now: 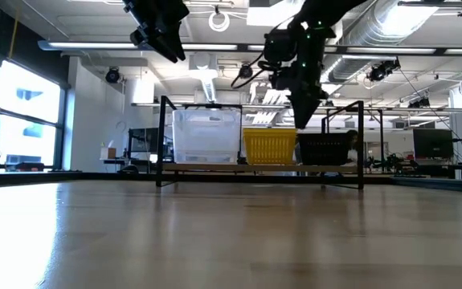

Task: Stack baskets on shelf by color
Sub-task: Adjust the yellow bins on the shelf

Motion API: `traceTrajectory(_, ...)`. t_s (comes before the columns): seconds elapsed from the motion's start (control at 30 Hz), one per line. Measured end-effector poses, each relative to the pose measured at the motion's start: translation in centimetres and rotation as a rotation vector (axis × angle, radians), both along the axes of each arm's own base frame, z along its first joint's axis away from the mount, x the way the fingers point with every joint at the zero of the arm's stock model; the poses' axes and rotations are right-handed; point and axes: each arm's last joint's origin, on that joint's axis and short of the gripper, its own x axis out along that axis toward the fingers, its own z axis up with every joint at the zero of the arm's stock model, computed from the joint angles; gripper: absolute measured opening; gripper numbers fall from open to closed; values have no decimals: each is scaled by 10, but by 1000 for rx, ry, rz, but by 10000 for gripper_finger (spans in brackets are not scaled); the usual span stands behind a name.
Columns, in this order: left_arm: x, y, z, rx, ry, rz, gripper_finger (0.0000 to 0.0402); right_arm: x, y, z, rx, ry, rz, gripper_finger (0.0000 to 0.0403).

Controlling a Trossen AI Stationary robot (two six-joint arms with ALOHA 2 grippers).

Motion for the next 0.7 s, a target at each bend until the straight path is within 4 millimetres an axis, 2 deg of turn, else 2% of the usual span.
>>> traceTrajectory(0.1, 0, 0, 0, 0, 0, 0, 161, 1, 11, 9, 9, -32, 1, 78)
traceTrajectory(0.23, 0, 0, 0, 0, 0, 0, 161, 6, 27, 15, 115, -114, 22, 78)
traceTrajectory(0.5, 0, 0, 0, 0, 0, 0, 161, 22, 57, 14, 220, -163, 196, 78)
traceTrajectory(0.6, 0, 0, 0, 0, 0, 0, 161, 25, 62, 11, 217, -158, 238, 78)
traceTrajectory(0.7, 0, 0, 0, 0, 0, 0, 161, 27, 62, 0, 230, -133, 231, 78)
